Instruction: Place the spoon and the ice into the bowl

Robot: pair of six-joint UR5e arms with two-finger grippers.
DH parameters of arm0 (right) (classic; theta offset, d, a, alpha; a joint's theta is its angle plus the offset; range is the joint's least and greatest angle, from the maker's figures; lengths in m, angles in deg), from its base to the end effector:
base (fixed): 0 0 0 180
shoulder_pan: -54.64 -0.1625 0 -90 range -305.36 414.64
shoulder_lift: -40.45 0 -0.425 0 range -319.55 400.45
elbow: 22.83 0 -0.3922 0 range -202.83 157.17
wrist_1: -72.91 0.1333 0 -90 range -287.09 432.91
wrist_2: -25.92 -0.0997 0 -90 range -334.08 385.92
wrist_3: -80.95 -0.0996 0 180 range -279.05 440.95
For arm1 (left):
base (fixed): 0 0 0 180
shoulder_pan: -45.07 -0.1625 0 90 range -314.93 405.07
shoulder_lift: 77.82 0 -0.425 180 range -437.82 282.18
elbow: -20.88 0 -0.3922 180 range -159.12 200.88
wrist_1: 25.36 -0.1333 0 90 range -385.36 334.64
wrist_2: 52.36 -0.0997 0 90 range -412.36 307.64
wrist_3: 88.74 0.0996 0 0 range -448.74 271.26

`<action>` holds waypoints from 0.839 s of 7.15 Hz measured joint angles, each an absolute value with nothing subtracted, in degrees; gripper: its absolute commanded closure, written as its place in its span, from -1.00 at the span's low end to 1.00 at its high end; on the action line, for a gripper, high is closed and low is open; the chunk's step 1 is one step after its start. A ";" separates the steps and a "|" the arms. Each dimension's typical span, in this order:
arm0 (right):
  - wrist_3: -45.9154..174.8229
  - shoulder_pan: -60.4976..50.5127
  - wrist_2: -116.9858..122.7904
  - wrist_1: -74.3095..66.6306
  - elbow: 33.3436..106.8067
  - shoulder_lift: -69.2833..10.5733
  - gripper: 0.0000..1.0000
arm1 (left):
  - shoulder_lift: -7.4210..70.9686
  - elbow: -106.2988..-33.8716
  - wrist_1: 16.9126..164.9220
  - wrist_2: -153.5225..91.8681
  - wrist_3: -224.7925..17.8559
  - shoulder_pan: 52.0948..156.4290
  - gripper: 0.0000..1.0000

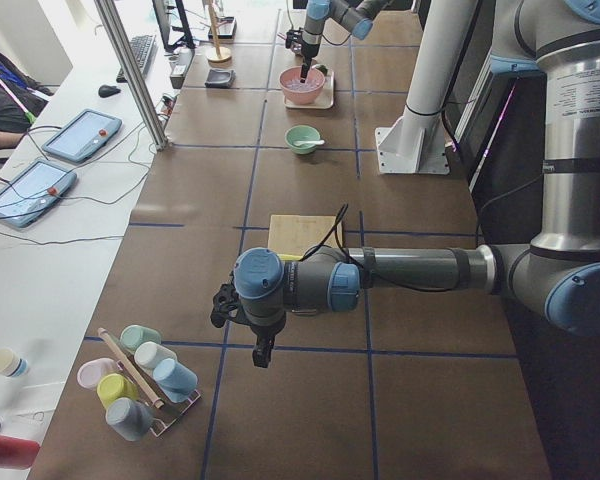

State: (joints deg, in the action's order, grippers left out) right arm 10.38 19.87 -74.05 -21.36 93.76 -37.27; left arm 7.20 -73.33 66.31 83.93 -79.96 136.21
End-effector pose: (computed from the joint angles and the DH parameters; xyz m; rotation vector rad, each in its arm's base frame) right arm -0.3721 -0.3996 0.3558 0.1244 -0.6141 0.2064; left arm -0.0704 -0.4547 0.6584 0.0847 0.8042 0.1323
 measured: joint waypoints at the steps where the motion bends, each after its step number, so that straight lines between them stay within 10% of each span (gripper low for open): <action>1: 10.37 20.01 -73.23 -21.34 92.85 -37.31 -0.58 | 7.18 -73.33 66.31 83.95 -79.95 136.21 -1.00; 4: 10.42 20.15 -72.33 -21.31 91.53 -37.40 -0.12 | 7.17 -73.33 66.31 83.96 -79.95 136.21 -1.00; 6: 10.39 20.22 -72.38 -21.31 91.55 -37.45 0.69 | 7.17 -73.33 66.31 83.96 -79.95 136.21 -1.00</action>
